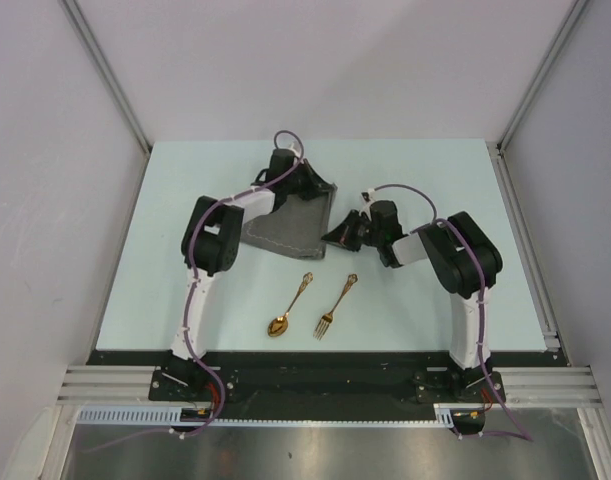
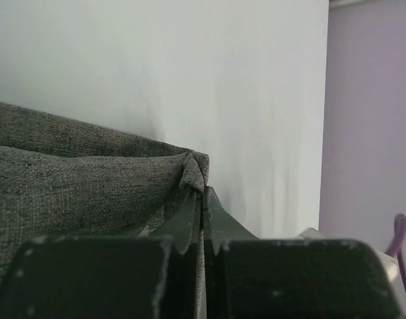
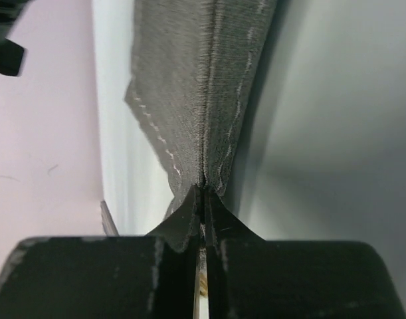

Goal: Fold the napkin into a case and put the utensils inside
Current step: Turn over the upper triangle folded napkin at the center of the board, then pick up the lower triangle-folded napkin from the center of the board.

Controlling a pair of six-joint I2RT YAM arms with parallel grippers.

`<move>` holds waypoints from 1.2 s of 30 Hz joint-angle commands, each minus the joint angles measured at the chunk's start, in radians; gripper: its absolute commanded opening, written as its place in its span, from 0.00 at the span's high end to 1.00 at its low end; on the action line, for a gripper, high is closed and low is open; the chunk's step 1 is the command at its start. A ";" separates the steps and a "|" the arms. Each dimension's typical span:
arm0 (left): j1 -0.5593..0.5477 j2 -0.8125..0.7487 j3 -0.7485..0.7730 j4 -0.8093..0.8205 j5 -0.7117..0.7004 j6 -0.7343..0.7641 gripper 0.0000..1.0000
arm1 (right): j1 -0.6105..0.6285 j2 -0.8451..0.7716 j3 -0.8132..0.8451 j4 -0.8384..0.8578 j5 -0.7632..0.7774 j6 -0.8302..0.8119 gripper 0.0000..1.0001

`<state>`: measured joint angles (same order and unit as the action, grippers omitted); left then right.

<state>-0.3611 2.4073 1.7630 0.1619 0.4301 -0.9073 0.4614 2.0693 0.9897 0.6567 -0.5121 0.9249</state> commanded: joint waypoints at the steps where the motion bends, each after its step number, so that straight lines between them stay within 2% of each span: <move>1: -0.025 0.002 0.107 0.215 -0.113 0.004 1.00 | -0.007 -0.077 -0.138 -0.009 -0.212 -0.073 1.00; 12: -0.093 0.087 0.153 0.332 -0.125 -0.039 0.99 | -0.110 -0.147 -0.247 -0.143 -0.203 -0.219 1.00; 14: -0.116 0.107 0.237 0.259 -0.107 -0.006 0.85 | -0.122 -0.150 -0.252 -0.163 -0.203 -0.230 0.97; 16: -0.134 0.110 0.332 0.171 -0.097 0.028 0.61 | -0.138 -0.161 -0.247 -0.193 -0.190 -0.250 0.93; 18: -0.139 0.081 0.343 0.137 -0.047 0.050 0.51 | -0.153 -0.184 -0.232 -0.260 -0.155 -0.277 0.88; 19: -0.139 0.060 0.340 0.117 -0.036 0.057 0.24 | -0.165 -0.187 -0.220 -0.284 -0.145 -0.303 0.82; 20: -0.136 0.026 0.346 0.035 -0.027 0.082 0.19 | -0.171 -0.187 -0.204 -0.311 -0.140 -0.323 0.80; 21: -0.133 0.001 0.351 -0.004 -0.015 0.093 0.17 | -0.179 -0.187 -0.175 -0.378 -0.116 -0.340 0.77; 25: -0.107 -0.160 0.207 -0.097 0.012 0.175 0.19 | -0.211 -0.233 -0.137 -0.472 -0.048 -0.397 0.60; 26: -0.104 -0.193 0.191 -0.207 0.001 0.235 0.20 | -0.219 -0.236 -0.123 -0.491 -0.031 -0.406 0.58; 29: -0.107 -0.307 0.074 -0.318 -0.066 0.316 0.24 | -0.243 -0.230 -0.053 -0.560 0.016 -0.402 0.54; 34: -0.130 -0.482 -0.208 -0.340 -0.103 0.331 0.27 | -0.268 -0.180 0.058 -0.614 0.041 -0.365 0.45; 36: -0.151 -0.510 -0.255 -0.355 -0.111 0.334 0.26 | -0.271 -0.127 0.121 -0.629 0.052 -0.344 0.45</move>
<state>-0.4717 1.9766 1.6238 -0.1001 0.3553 -0.6338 0.1997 1.8751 1.0065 0.0937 -0.5117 0.5648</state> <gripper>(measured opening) 0.734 0.545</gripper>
